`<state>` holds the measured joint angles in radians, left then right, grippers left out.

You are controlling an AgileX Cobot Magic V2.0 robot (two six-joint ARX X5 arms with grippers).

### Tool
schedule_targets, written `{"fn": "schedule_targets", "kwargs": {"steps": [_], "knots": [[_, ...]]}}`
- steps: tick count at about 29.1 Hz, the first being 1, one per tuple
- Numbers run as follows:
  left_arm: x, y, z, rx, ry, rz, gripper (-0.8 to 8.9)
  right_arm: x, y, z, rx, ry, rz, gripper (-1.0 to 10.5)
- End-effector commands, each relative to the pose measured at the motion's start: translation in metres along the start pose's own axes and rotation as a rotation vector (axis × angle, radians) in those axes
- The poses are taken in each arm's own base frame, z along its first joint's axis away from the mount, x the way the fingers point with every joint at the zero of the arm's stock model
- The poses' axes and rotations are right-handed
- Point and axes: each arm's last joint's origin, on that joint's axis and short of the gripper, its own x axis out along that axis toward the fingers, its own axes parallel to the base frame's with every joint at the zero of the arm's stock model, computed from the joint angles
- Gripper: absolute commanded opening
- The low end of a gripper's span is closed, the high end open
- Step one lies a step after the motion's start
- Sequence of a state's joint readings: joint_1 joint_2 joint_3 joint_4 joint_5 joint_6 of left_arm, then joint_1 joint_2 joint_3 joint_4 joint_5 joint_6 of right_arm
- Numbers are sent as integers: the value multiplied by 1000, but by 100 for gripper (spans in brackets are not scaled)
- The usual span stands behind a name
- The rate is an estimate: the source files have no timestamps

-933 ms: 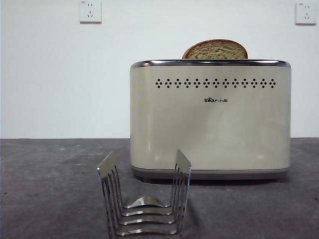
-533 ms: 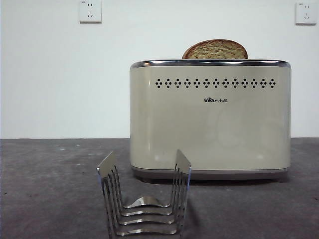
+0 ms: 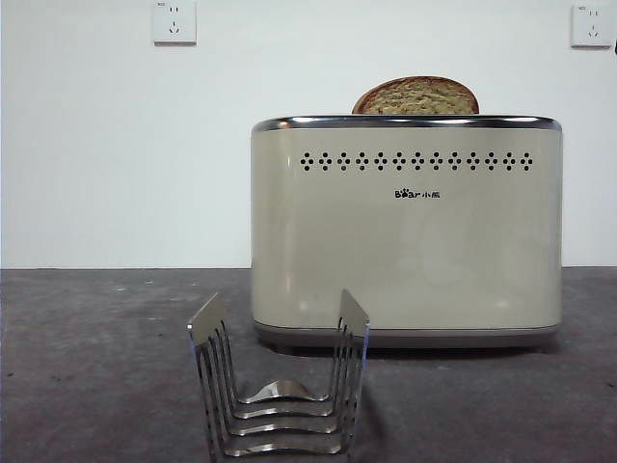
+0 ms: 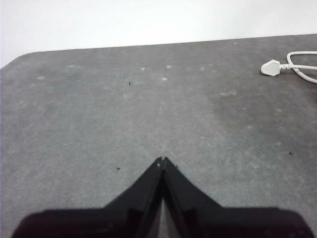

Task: Pick up a slice of bread from the rack,put the bread on the toaster,press the button

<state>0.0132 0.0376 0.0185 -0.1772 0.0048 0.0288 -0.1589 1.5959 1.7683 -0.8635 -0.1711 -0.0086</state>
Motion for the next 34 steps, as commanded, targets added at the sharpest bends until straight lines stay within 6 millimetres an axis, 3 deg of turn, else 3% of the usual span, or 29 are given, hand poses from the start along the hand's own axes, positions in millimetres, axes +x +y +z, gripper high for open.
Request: {"fn": "schedule_targets", "kwargs": {"steps": [1, 8, 11, 14, 17, 22, 27, 34], "knots": [[2, 0, -3, -3, 11, 0, -3, 1, 0, 1, -5, -3, -4, 0], [3, 0, -5, -3, 40, 0, -3, 3, 0, 0, -4, 3, -6, 0], [4, 0, -6, -3, 50, -1, -3, -3, -5, 0, 2, -6, -83, 0], [4, 0, -6, -3, 57, -1, -3, -24, 0, -4, -8, -43, -136, 0], [4, 0, -7, -3, 61, -1, -3, -54, 13, -21, -32, -118, -131, 0], [5, 0, -7, -3, 64, -1, -3, -83, 21, -73, -63, -372, -112, 0], [5, 0, -7, -3, 67, -1, -3, -93, 19, -149, -76, -503, -179, 0], [5, 0, -8, -3, 75, -1, -3, -74, 12, -261, -60, -501, -250, 0]]}}
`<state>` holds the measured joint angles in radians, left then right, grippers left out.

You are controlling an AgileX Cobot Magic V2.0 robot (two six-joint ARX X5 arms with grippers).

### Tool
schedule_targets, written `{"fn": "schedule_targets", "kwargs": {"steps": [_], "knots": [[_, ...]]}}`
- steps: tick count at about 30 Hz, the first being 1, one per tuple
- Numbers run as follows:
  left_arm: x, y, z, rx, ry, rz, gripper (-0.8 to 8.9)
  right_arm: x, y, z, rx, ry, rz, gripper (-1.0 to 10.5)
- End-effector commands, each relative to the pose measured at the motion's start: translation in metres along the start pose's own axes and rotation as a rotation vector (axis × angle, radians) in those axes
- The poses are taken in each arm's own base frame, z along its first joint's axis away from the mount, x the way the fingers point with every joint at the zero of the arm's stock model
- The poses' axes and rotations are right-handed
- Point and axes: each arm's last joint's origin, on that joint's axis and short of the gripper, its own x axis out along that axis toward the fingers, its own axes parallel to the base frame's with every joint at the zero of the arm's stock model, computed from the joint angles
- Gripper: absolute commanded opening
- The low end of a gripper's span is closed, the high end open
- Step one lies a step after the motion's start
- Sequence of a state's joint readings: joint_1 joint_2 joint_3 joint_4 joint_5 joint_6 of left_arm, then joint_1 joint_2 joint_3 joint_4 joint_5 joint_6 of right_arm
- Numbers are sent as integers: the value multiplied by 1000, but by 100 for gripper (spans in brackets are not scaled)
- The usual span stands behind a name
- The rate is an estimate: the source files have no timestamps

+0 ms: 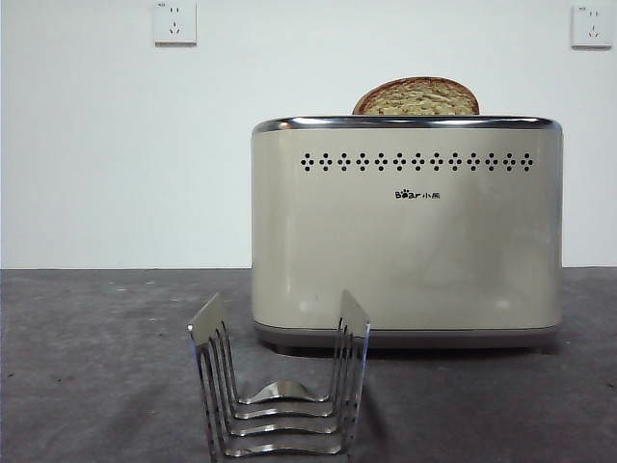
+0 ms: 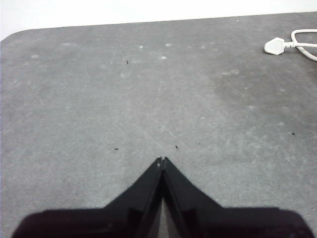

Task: Pick up a slice of bread from the rack,put the bread on the toaster,press the button

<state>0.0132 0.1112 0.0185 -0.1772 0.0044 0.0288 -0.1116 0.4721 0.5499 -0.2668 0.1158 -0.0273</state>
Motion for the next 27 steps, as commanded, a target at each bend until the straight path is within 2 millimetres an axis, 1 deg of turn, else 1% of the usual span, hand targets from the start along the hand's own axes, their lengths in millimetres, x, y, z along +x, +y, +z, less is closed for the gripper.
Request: {"fn": "schedule_targets", "kwargs": {"steps": [1, 2, 5, 8, 15, 19, 27], "knots": [[1, 0, -3, -3, 2, 0, -3, -8, 0, -47, -2, -13, 1, 0], [1, 0, -3, -3, 2, 0, -3, -10, 1, -60, 2, -27, 0, 0], [1, 0, -3, -3, 3, 0, -3, -10, 2, -90, 8, -70, 6, 0], [1, 0, -3, -3, 3, 0, -3, -9, 4, -107, 8, -110, 73, 0], [2, 0, -4, -3, 18, -1, -3, -2, 10, -123, 7, -82, 201, 1], [3, 0, -4, -3, 29, -1, -3, 0, 17, -135, 3, -25, 259, 1], [3, 0, -5, -3, 36, -1, -3, 0, 17, -136, -20, -19, 232, 1]]}}
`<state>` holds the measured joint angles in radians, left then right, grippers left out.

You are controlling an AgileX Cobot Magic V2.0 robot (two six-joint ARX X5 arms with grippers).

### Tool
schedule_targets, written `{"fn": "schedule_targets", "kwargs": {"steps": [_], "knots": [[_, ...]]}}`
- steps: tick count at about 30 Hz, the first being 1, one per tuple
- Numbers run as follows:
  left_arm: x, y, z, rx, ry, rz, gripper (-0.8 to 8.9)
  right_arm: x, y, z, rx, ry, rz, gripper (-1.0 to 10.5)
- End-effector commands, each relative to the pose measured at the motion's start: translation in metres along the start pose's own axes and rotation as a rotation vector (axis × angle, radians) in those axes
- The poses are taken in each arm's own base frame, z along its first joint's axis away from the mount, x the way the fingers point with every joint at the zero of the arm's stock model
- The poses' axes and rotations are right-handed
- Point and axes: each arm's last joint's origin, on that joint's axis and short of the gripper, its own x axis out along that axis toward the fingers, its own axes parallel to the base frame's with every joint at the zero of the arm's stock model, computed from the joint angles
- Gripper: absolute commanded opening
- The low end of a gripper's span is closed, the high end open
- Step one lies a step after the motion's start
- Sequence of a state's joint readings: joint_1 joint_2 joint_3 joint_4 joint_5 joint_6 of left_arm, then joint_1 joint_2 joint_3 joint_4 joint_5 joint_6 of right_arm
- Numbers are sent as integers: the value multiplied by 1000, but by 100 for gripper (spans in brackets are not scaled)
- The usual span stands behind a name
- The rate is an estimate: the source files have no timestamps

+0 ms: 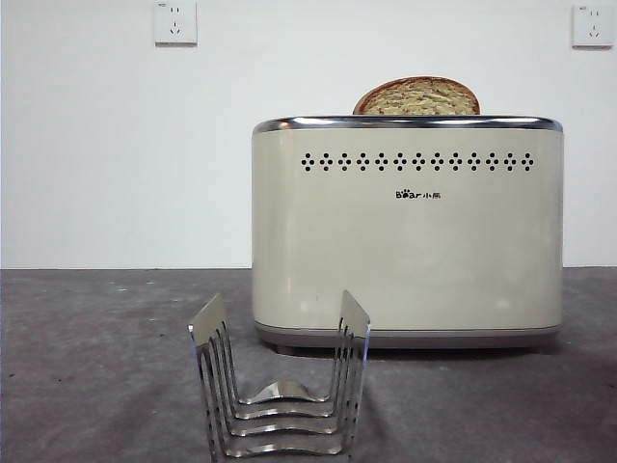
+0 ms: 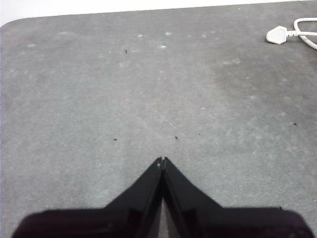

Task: Pick up a slice of bread from the rack,put the bread on the toaster,press the button

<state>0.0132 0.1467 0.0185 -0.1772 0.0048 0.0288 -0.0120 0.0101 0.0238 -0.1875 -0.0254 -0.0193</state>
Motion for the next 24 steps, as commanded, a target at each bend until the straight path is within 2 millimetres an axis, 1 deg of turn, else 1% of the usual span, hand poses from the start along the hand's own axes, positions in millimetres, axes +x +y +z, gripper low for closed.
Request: {"fn": "schedule_targets", "kwargs": {"steps": [1, 24], "knots": [[1, 0, -2, -3, 1, 1, -3, 1, 0, -3, -20, 4, -8, 1], [1, 0, -2, -3, 1, 0, -3, 1, 0, -3, -20, 3, -7, 1]]}}
